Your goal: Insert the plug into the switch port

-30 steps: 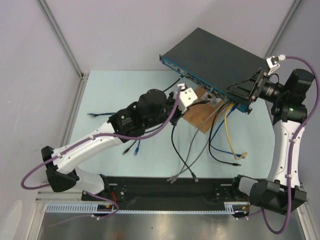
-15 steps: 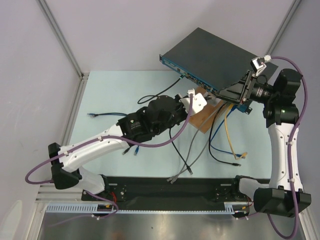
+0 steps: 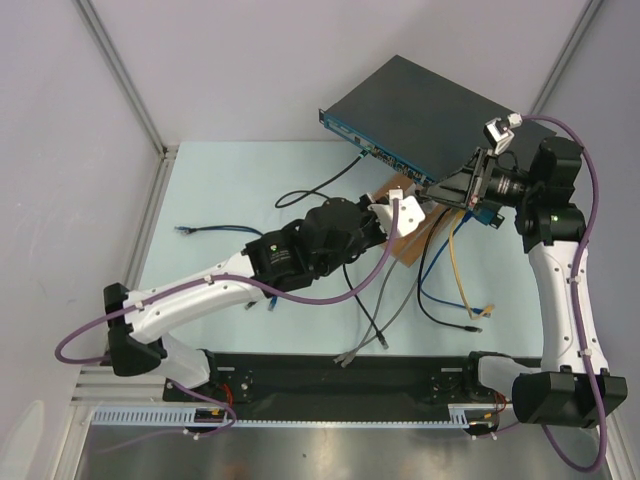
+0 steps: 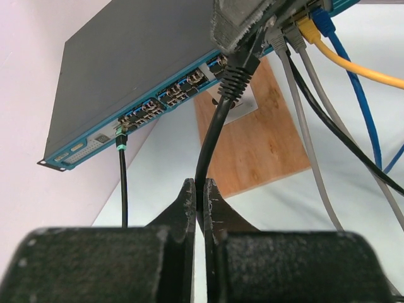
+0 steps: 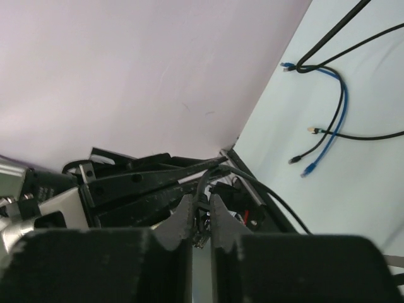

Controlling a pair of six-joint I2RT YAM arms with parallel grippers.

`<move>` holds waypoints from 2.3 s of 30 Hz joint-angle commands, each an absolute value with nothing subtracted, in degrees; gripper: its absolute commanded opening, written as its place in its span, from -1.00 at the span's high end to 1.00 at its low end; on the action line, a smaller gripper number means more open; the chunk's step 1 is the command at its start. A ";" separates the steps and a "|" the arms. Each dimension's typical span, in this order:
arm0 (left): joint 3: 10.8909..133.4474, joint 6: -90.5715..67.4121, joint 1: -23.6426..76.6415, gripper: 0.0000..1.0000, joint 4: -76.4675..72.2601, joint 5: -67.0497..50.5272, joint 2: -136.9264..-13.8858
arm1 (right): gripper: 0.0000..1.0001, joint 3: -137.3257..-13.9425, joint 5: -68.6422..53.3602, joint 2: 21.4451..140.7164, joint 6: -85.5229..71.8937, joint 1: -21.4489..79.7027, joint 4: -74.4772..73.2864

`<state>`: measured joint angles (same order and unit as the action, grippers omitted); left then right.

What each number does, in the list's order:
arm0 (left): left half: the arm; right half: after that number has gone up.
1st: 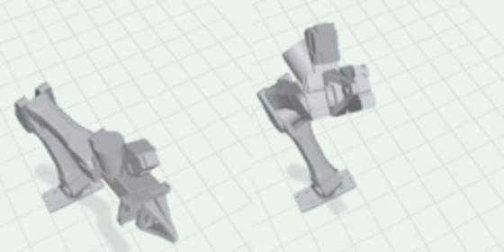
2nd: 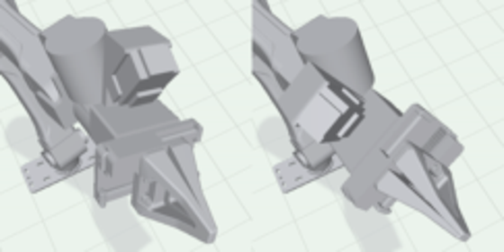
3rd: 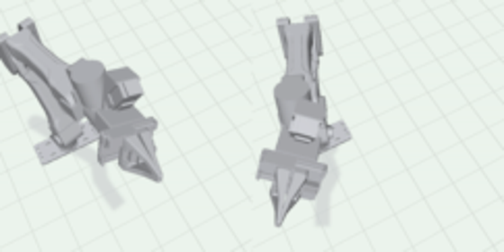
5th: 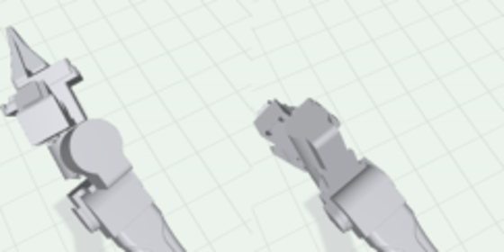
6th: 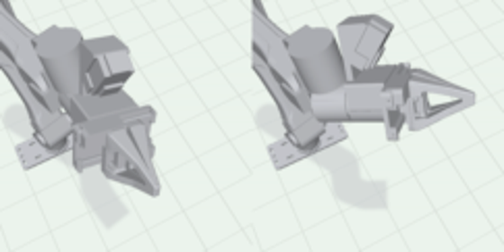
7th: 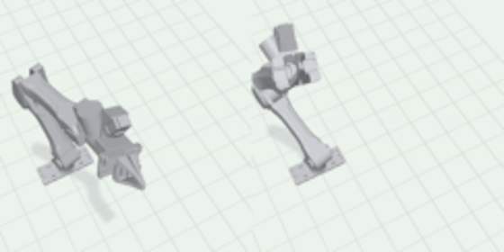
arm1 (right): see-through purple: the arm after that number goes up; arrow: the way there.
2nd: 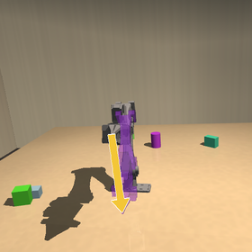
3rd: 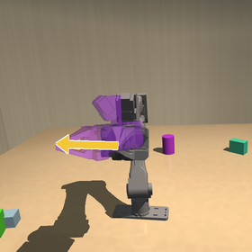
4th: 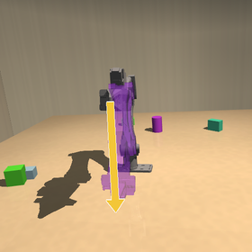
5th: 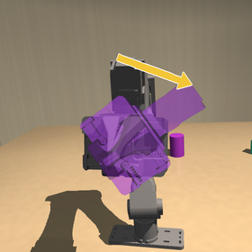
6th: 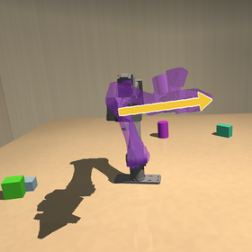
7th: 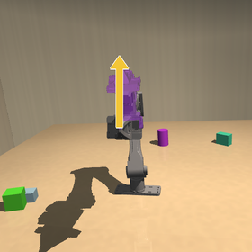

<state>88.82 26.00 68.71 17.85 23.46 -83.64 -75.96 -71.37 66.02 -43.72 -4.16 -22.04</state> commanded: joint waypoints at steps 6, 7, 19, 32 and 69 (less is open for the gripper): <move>88.60 23.57 68.73 0.74 14.68 18.91 -81.66 | 1.00 -76.29 -73.74 66.36 -43.95 -3.69 -19.43; 87.98 22.95 68.12 0.71 13.63 17.24 -80.61 | 1.00 -76.20 -74.44 66.53 -43.86 -3.69 -18.81; 79.11 11.33 58.27 -0.02 1.95 -13.17 -71.20 | 1.00 -76.11 -79.71 67.32 -47.11 -3.78 -9.94; 74.18 14.85 58.27 0.10 -10.28 -20.04 -71.80 | 1.00 -75.76 -82.44 66.97 -49.75 -2.73 -7.30; 74.27 14.06 58.18 0.64 -12.31 -20.04 -76.11 | 1.00 -75.59 -83.14 66.36 -50.45 -0.44 -5.01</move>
